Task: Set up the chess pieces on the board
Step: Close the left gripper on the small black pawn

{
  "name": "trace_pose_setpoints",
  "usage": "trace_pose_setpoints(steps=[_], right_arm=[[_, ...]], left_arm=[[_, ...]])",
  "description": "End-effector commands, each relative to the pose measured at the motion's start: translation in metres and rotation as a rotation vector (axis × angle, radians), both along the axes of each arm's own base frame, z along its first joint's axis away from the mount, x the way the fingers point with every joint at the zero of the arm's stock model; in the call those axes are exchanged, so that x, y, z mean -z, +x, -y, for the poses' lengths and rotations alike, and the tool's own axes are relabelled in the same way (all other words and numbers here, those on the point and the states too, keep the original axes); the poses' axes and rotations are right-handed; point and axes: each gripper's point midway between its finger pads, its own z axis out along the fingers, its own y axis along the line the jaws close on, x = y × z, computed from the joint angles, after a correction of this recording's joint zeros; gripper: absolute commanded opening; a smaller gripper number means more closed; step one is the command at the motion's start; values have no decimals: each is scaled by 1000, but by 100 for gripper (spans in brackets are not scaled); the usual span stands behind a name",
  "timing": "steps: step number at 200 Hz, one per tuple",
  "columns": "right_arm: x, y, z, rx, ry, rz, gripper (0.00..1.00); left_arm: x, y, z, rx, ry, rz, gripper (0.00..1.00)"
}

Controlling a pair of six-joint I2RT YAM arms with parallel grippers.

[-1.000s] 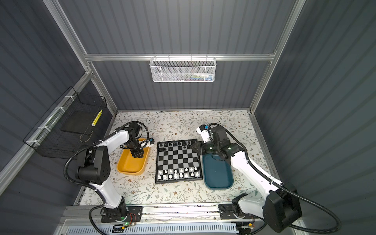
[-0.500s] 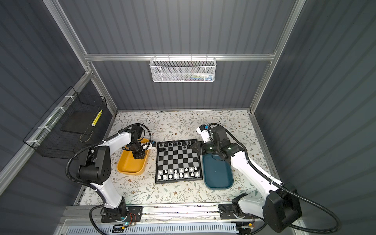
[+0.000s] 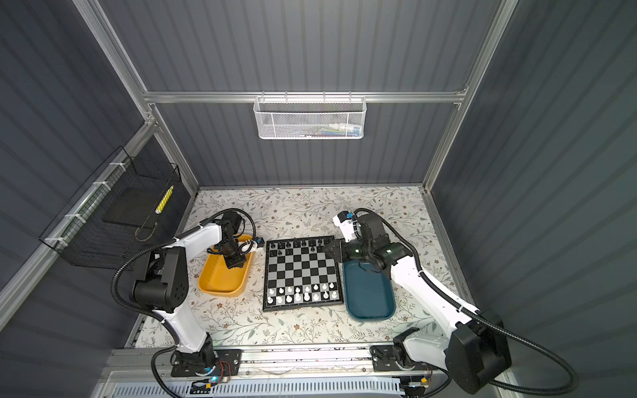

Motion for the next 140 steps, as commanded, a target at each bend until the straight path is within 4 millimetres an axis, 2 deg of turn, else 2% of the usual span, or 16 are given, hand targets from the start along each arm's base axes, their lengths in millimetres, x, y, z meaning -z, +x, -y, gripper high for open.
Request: trace_pose_setpoints(steps=[1, 64, 140], right_arm=[[1, -2, 1, 4, -5, -9, 27], [2, -2, 1, 2, -1, -12, 27], [2, -2, 0, 1, 1, -11, 27]], left_arm=[[0, -5, 0, 22, 7, -9, 16], [-7, -4, -2, 19, 16, 7, 9], [-32, 4, -2, 11, 23, 44, 8]])
